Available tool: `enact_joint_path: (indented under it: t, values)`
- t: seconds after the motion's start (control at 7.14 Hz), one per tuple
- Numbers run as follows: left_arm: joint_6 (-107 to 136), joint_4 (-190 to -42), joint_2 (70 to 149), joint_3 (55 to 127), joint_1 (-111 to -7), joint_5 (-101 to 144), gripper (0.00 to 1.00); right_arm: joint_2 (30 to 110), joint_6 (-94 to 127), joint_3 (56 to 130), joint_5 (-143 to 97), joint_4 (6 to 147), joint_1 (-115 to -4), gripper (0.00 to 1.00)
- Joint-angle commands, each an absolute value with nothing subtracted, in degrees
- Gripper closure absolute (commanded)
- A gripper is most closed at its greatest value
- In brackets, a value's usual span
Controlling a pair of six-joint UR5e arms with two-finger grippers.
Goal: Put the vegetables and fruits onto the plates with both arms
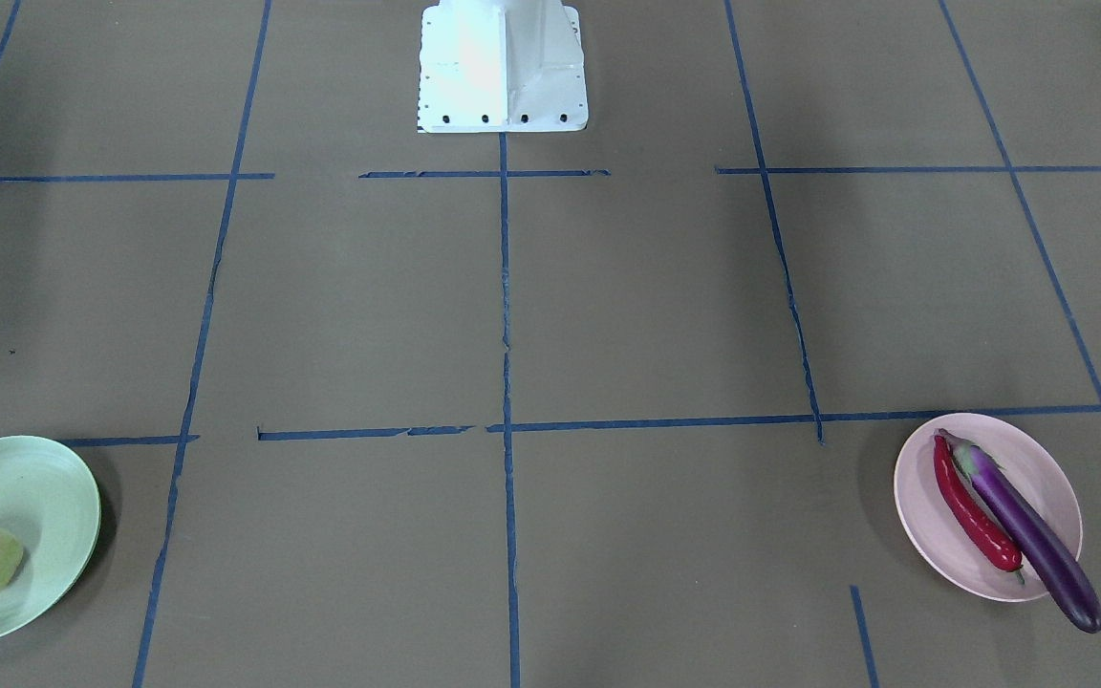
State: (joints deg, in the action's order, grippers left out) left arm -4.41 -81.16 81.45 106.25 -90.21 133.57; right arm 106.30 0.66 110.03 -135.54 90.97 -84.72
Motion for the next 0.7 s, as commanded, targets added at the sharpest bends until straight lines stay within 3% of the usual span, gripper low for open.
enact_joint_path:
  t: [0.0, 0.56]
  values:
    - [-4.39, -82.95, 81.12, 106.78, -90.18, 134.03, 0.00, 106.26, 0.97, 110.04, -135.61, 90.88, -84.73, 0.00]
    - [-4.22, -82.88, 80.95, 105.56, -90.09, 133.42, 0.00, 105.65, 0.88, 110.04, -135.53, 90.88, -84.64, 0.00]
